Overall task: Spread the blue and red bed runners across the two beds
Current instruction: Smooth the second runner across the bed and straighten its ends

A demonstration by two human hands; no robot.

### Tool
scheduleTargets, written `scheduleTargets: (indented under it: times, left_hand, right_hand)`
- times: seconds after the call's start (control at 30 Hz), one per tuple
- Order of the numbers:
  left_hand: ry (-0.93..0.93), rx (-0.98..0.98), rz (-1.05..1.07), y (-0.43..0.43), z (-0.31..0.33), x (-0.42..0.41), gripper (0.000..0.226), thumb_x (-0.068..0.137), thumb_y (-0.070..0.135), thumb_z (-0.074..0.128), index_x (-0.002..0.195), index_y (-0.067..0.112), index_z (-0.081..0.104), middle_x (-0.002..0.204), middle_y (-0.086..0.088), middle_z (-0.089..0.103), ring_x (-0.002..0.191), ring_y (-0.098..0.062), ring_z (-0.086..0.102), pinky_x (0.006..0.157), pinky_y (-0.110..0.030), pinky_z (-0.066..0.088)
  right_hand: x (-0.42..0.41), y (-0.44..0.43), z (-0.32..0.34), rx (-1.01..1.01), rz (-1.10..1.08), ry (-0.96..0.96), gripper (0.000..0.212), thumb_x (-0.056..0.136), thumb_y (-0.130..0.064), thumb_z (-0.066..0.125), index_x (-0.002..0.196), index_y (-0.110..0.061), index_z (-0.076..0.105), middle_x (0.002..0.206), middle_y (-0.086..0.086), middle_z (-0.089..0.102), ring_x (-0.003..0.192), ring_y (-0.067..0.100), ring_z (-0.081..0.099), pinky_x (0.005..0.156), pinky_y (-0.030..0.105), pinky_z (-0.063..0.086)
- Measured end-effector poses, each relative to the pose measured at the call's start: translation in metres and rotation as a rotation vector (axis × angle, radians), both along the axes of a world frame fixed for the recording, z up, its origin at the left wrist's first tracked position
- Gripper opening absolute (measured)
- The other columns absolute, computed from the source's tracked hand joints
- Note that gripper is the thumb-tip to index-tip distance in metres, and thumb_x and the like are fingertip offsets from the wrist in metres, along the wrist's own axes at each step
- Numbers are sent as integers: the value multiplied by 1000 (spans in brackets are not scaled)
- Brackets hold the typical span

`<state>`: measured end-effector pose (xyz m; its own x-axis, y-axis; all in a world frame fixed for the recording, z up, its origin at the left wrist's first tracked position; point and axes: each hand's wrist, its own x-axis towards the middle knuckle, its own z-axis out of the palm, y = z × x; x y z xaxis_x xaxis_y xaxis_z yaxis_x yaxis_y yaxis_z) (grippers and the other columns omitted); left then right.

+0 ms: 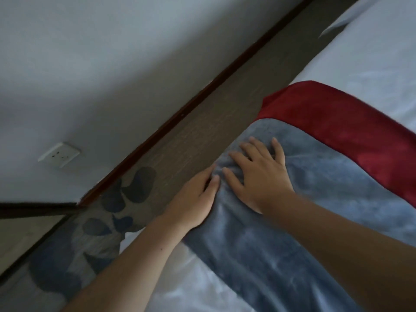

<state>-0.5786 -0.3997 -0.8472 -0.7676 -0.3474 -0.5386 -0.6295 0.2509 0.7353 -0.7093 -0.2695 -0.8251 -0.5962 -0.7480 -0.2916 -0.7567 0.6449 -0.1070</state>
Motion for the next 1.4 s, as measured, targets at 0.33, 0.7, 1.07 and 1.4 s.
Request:
scheduleTargets:
  times: [0.33, 0.7, 1.07, 1.4]
  left_hand:
    - [66, -771, -426, 111, 20, -65, 82, 90, 84, 16, 160, 46, -1, 172, 0, -5, 158, -33, -6, 125, -60, 3]
    - [133, -809, -920, 335, 29, -105, 77, 91, 81, 4, 157, 47, -16, 165, 6, -35, 151, -31, -33, 122, -62, -14]
    - [399, -869, -867, 510, 33, -182, 56, 102, 46, 46, 156, 34, 38, 151, -9, 48, 134, -40, 45, 101, -54, 46]
    - [336, -900, -586, 490, 47, -246, 23, 98, 40, 63, 117, 29, 70, 95, -3, 72, 95, -31, 68, 77, -42, 54]
  right_hand:
    - [-20, 196, 2, -74, -330, 79, 61, 102, -61, 14, 160, -43, 10, 171, -5, 8, 157, 16, 6, 125, 53, 1]
    - [-6, 482, 8, -7, -949, -28, 56, 101, -64, 10, 156, -56, 0, 170, -13, -9, 156, 16, -11, 121, 59, -2]
    - [-28, 646, 29, -145, -1090, 53, 63, 102, -40, 47, 159, -32, 22, 126, 7, 57, 112, 30, 55, 84, 41, 47]
    - [-83, 626, 41, -239, -1175, -26, 23, 104, -36, 44, 107, -27, 65, 85, 1, 67, 77, 28, 64, 66, 34, 50]
